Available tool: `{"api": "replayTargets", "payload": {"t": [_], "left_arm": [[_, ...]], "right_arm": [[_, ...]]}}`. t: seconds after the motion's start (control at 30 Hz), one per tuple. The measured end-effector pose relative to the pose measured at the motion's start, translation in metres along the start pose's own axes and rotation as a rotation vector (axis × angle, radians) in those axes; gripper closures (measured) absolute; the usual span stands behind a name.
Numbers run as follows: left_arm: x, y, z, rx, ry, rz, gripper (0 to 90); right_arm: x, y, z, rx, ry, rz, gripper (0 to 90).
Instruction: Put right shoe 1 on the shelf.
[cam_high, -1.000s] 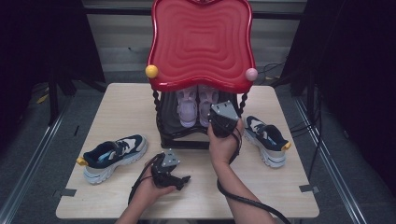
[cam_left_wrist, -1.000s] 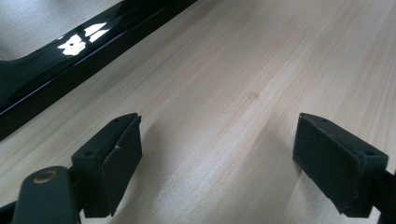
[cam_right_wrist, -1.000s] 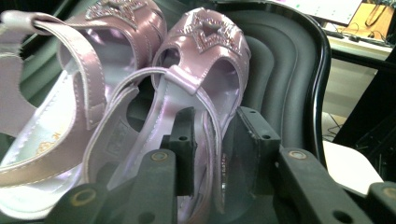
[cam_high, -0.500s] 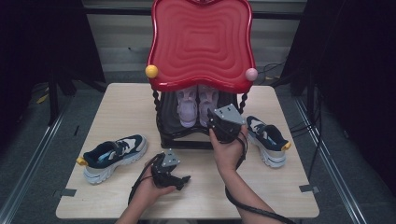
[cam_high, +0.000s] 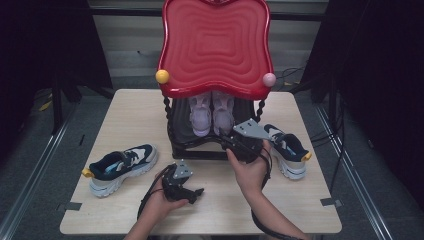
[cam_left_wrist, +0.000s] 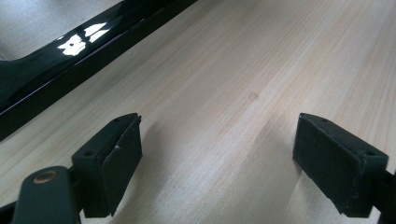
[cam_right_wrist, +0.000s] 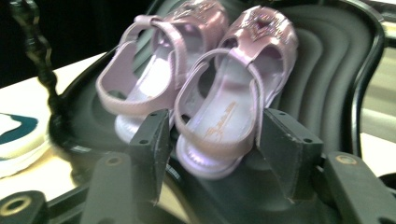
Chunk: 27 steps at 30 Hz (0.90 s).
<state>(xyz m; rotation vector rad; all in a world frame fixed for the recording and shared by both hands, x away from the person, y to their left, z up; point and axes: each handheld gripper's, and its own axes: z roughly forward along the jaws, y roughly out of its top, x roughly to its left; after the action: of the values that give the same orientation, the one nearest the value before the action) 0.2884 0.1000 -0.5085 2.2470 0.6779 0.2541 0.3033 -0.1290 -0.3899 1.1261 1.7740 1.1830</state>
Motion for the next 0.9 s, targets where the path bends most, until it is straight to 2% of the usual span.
{"api": "replayTargets", "payload": {"t": [0.33, 0.53, 0.77, 0.9], "left_arm": [[0.0, 0.0, 0.0, 0.0, 0.001, 0.0, 15.2], [0.0, 0.0, 0.0, 0.0, 0.001, 0.0, 15.2], [0.0, 0.0, 0.0, 0.003, 0.002, 0.001, 15.2], [0.0, 0.0, 0.0, 0.003, 0.002, 0.001, 15.2]], "right_arm": [[-0.011, -0.013, -0.015, 0.031, 0.105, 0.02, 36.4], [-0.018, -0.023, -0.023, 0.065, 0.14, 0.009, 33.6], [-0.028, -0.035, -0.029, 0.095, 0.181, 0.021, 29.6], [-0.032, -0.043, -0.034, 0.099, 0.201, 0.012, 27.1]]}}
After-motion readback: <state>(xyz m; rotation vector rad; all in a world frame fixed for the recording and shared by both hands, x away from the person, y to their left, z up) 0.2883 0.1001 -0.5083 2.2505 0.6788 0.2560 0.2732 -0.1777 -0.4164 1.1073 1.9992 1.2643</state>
